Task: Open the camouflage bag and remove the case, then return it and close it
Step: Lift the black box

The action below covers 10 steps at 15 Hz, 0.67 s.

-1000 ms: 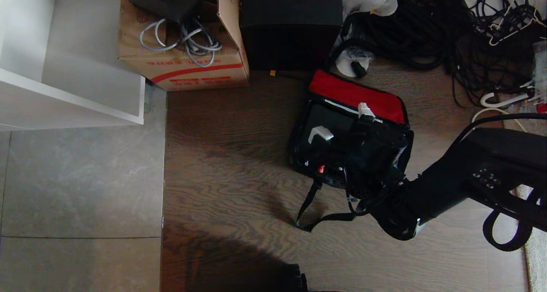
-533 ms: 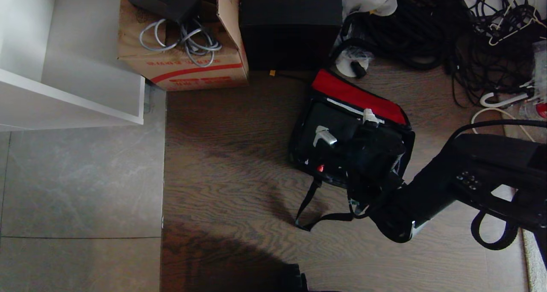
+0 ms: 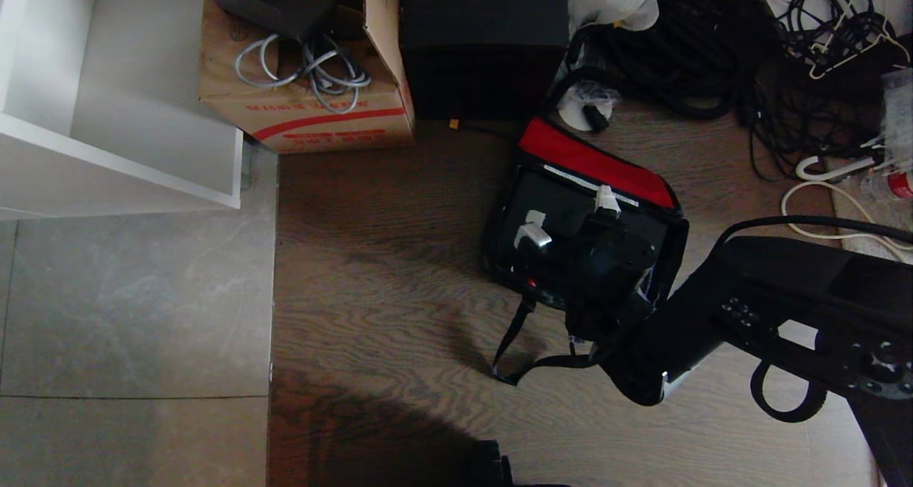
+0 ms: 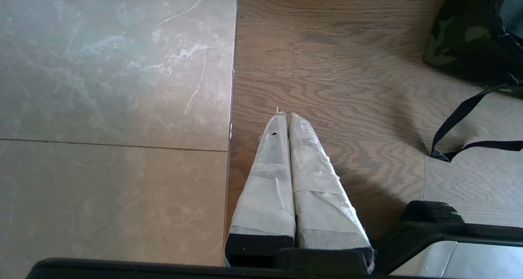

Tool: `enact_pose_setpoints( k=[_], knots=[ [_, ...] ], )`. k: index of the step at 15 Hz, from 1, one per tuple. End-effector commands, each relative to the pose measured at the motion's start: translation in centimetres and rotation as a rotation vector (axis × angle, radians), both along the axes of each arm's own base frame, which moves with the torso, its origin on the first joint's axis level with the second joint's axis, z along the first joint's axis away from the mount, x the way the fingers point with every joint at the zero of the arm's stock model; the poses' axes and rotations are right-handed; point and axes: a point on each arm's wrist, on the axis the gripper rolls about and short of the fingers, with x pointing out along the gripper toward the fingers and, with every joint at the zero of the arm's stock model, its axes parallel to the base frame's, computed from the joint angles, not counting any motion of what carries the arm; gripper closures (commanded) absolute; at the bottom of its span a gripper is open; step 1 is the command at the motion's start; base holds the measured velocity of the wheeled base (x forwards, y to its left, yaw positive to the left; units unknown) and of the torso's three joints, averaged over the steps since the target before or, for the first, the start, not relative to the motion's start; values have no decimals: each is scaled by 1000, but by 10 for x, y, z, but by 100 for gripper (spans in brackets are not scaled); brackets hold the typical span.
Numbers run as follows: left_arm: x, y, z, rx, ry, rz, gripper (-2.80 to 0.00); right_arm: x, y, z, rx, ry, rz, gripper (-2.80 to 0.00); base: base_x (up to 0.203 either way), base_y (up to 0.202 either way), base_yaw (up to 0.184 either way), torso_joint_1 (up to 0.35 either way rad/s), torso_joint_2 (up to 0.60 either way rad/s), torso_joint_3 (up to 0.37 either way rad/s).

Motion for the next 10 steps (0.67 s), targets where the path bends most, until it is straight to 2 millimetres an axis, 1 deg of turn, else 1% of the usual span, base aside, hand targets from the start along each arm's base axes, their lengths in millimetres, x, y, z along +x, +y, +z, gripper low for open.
enact_pose_setpoints(
  k=[1, 4, 7, 10],
  knots=[
    [1, 0, -2, -1, 7, 1, 0, 12, -6, 1, 7, -25, -34, -280, 0, 0, 0, 0, 0, 0],
    [1, 0, -2, -1, 7, 1, 0, 23, -15, 11, 36, -65, -91, -280, 0, 0, 0, 0, 0, 0],
    [1, 0, -2, -1, 7, 1, 0, 34, -22, 14, 50, -94, -118, -280, 0, 0, 0, 0, 0, 0],
    [1, 0, -2, -1, 7, 2, 0, 40, -22, 3, 49, -84, -128, -280, 0, 0, 0, 0, 0, 0]
  ],
)
